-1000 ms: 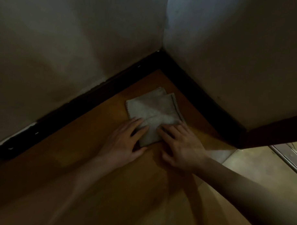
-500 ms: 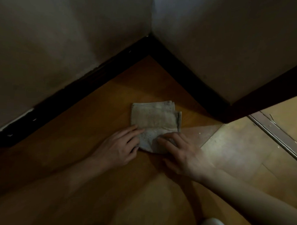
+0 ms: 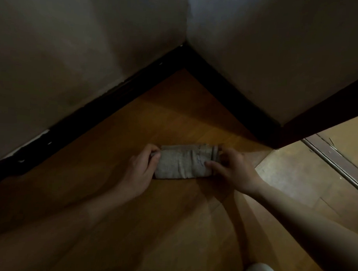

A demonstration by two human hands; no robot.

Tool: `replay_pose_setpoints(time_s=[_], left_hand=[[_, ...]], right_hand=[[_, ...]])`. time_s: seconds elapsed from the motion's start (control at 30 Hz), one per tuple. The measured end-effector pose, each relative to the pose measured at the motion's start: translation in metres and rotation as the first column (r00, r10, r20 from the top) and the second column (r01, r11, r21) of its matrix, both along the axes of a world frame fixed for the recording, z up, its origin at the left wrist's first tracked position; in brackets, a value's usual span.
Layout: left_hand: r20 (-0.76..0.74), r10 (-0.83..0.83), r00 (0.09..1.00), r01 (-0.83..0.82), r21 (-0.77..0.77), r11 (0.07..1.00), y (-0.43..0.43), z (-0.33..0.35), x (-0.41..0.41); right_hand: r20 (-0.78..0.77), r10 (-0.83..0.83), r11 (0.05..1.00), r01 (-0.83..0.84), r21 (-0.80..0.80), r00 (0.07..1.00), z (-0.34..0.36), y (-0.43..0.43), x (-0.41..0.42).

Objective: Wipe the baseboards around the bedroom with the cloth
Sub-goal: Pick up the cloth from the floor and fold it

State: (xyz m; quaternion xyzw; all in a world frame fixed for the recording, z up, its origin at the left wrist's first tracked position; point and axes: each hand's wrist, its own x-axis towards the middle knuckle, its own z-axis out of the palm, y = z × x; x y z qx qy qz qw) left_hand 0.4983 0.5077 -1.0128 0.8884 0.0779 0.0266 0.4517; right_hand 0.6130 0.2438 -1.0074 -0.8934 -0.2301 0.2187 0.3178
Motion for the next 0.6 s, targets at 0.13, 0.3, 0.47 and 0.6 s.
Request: replay_pose_setpoints(time_s=[0.13, 0.3, 0.47, 0.6], left_hand=[[-0.061, 0.034, 0.998, -0.029, 0.074, 0.997, 0.001, -0.004, 0.018], [-0.046, -0.220, 0.974, 0.224, 0.269, 0.937, 0.014, -0.016, 0.029], [0.017, -0.444, 0.896, 0.402, 0.392, 0.828, 0.021, -0.021, 0.027], [0.006, -0.585, 0.811, 0.503, 0.503, 0.703, 0.016, -0.020, 0.021]], right_hand=[[0.039, -0.114, 0.992, 0.116, -0.047, 0.993, -0.007, 0.010, 0.002], [0.145, -0.130, 0.989, 0.139, -0.051, 0.981, -0.011, 0.015, 0.002], [0.250, -0.159, 0.983, 0.176, -0.046, 0.955, -0.013, 0.010, 0.006], [0.399, -0.106, 0.980, 0.165, -0.115, 0.911, -0.012, 0.011, 0.012]])
